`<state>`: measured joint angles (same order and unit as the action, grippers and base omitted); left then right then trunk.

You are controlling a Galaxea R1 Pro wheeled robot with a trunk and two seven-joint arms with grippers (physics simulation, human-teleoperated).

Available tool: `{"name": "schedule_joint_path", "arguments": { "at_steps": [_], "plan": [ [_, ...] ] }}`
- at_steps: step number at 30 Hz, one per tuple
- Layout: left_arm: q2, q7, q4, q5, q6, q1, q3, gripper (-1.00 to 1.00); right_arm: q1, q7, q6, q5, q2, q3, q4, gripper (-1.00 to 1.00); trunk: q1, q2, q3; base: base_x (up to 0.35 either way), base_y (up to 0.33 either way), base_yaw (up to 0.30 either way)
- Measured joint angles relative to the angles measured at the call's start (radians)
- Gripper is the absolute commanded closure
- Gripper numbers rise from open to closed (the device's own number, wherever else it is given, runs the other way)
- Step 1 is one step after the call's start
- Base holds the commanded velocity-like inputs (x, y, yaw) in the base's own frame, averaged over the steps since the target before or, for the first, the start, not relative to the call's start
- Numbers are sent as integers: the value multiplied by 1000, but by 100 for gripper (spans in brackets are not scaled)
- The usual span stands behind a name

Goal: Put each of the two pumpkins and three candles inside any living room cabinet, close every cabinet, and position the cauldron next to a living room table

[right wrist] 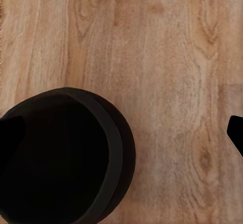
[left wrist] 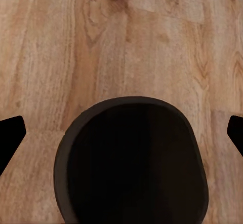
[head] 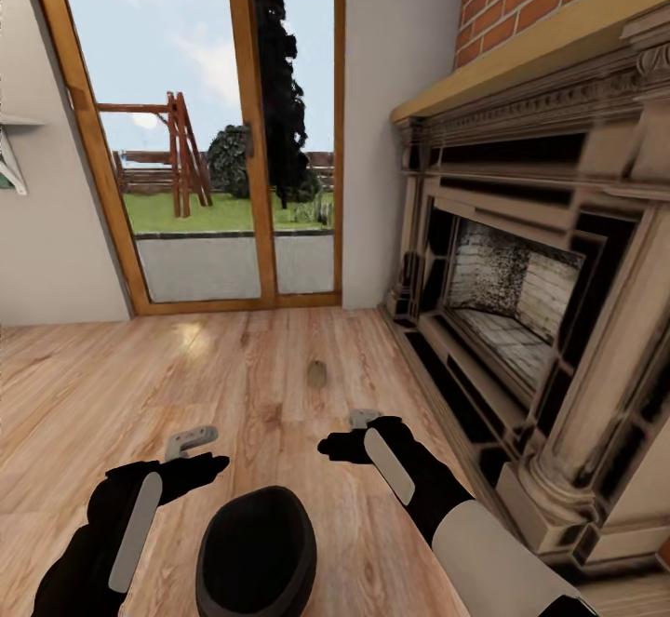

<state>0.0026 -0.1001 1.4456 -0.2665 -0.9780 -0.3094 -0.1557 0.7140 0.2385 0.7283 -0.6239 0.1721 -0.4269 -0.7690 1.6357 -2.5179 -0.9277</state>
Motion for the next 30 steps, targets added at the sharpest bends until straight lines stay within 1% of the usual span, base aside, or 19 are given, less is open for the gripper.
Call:
{"name": "schedule_joint_path", "arguments": {
  "at_steps": [3,7,13,23,30],
  "plan": [
    [6,0,-12,0,0,0,-3,-100,0,0,0,0,0,0,0,-100,0,0,0,2,144,0],
    [6,1,-16,0,0,0,-3,-100,0,0,0,1,1,0,0,-100,0,0,0,0,44,0],
    [6,1,-17,0,1,0,-3,-100,0,0,0,0,2,0,0,-100,0,0,0,0,140,0],
    [2,0,-17,10,4,0,-1,-100,0,0,3,-1,2,-2,0,-100,0,0,0,0,10,0],
    [1,0,-17,7,7,0,-1,-100,0,0,3,-1,2,-2,1,-100,0,0,0,0,0,0]
  ]
}}
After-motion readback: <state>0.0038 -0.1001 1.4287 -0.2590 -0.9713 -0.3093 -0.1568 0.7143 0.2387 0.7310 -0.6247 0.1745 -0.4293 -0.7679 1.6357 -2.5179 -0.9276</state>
